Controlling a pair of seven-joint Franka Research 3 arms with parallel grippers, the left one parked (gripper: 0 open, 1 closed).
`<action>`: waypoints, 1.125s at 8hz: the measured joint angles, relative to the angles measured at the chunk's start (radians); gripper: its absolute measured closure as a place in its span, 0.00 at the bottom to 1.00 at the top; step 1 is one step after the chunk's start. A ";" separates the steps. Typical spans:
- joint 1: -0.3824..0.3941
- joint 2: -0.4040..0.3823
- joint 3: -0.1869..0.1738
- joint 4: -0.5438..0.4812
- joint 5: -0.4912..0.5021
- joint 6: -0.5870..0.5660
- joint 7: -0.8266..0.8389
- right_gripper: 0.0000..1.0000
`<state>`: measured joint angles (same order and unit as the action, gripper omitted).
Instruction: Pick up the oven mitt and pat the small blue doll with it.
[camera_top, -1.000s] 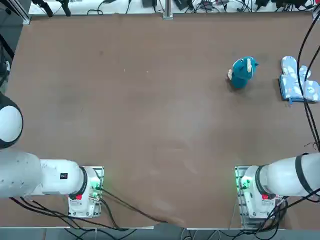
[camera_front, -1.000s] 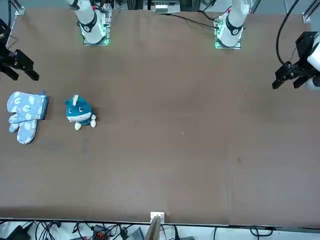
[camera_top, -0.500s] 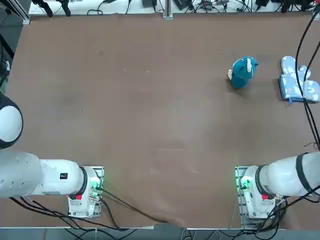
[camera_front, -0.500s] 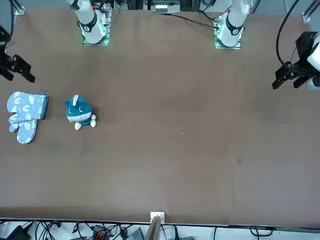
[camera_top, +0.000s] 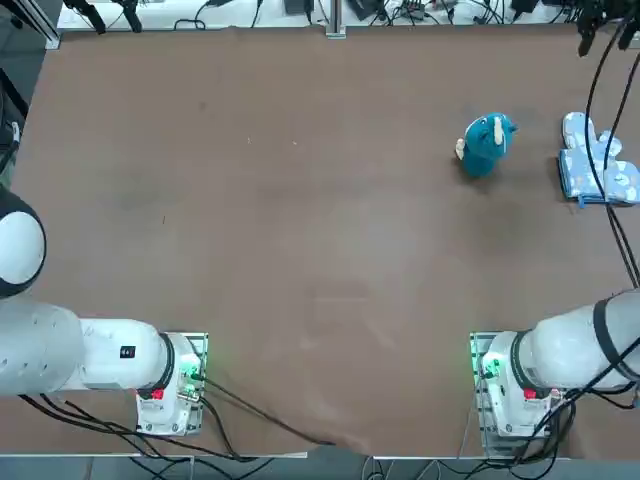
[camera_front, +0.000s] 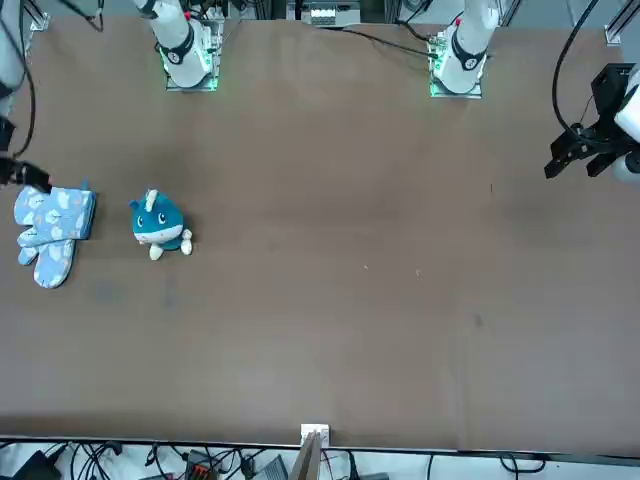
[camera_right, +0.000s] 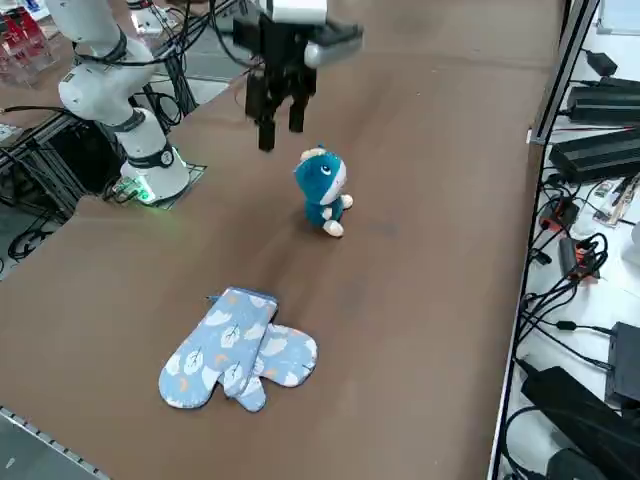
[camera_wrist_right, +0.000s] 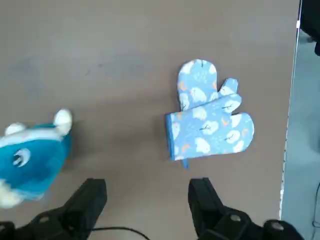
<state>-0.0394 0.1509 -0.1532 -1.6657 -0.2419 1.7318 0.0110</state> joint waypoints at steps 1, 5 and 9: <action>-0.031 0.025 -0.002 -0.047 -0.012 0.074 0.017 0.01; -0.056 0.077 -0.002 -0.244 -0.189 0.324 0.110 0.02; -0.113 0.084 -0.002 -0.420 -0.330 0.556 0.115 0.07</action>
<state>-0.1527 0.2347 -0.1553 -2.0857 -0.5715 2.2876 0.1256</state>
